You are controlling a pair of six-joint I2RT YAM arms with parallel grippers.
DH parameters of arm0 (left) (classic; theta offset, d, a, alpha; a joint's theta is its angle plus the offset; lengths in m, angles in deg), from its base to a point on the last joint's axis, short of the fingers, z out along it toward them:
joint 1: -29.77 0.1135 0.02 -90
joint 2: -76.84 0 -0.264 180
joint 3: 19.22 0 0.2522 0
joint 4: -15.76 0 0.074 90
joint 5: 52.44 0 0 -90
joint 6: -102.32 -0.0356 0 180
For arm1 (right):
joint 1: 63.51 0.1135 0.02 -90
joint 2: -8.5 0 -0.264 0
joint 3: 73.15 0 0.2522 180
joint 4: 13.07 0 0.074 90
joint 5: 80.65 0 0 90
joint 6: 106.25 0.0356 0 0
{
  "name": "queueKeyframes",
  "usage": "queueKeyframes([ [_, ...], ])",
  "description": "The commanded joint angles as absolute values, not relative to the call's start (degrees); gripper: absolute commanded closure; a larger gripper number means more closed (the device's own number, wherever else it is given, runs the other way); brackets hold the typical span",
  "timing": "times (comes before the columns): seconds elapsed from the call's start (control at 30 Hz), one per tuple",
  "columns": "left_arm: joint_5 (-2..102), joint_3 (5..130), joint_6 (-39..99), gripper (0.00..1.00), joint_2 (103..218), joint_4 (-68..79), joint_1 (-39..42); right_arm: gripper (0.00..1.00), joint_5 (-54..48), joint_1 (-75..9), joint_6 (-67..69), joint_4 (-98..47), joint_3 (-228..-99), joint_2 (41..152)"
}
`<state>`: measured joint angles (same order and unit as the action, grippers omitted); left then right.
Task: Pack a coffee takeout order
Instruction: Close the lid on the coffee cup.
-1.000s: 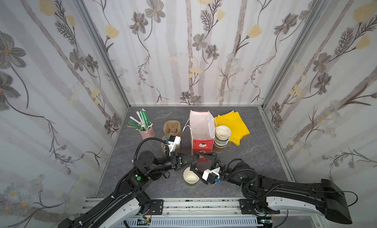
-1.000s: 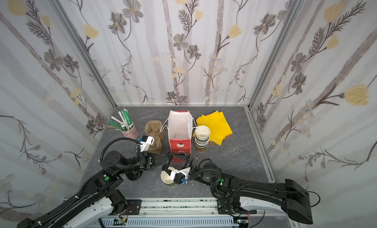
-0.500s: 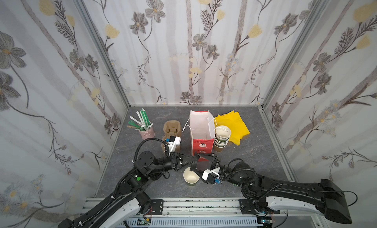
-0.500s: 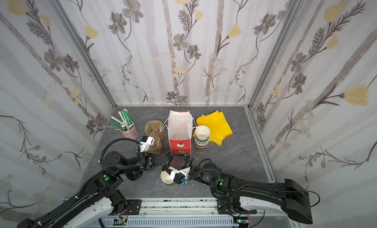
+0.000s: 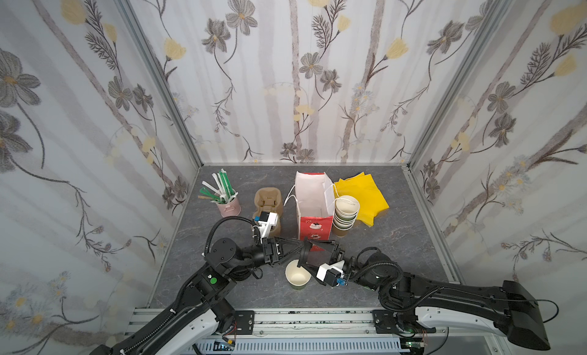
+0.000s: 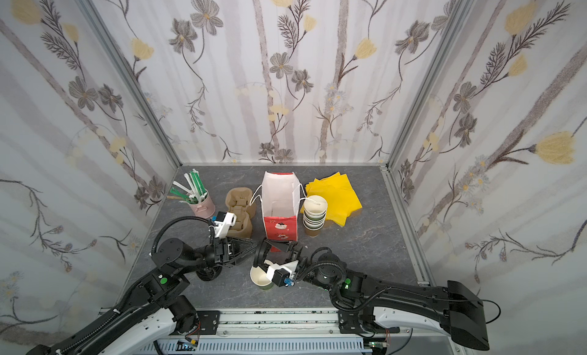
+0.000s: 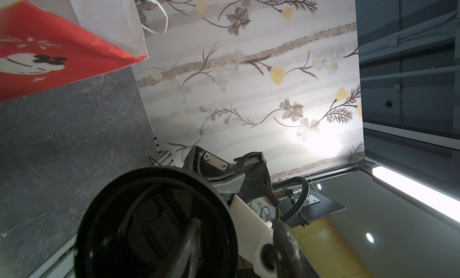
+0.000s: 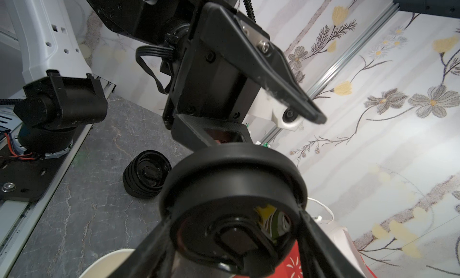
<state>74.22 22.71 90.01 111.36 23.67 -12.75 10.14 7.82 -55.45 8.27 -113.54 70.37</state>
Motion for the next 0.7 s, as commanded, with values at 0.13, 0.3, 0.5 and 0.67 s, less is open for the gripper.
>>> queueKeyframes([
  [0.13,42.81,25.68,76.98,0.45,102.11,5.20,-11.10,0.46,15.52,9.43,-38.72,-5.85,-116.87,65.24],
  [0.3,22.91,22.54,74.17,0.47,96.95,-1.96,-11.02,0.48,19.90,11.53,-20.38,-27.09,-127.53,66.43],
  [0.5,11.71,23.26,72.72,0.48,98.03,-9.91,-11.02,0.48,22.50,13.12,-6.32,-51.67,-142.70,75.65],
  [0.67,3.05,24.61,74.42,0.48,98.31,-18.24,-10.92,0.47,20.88,13.81,-2.73,-64.61,-151.70,84.63],
])
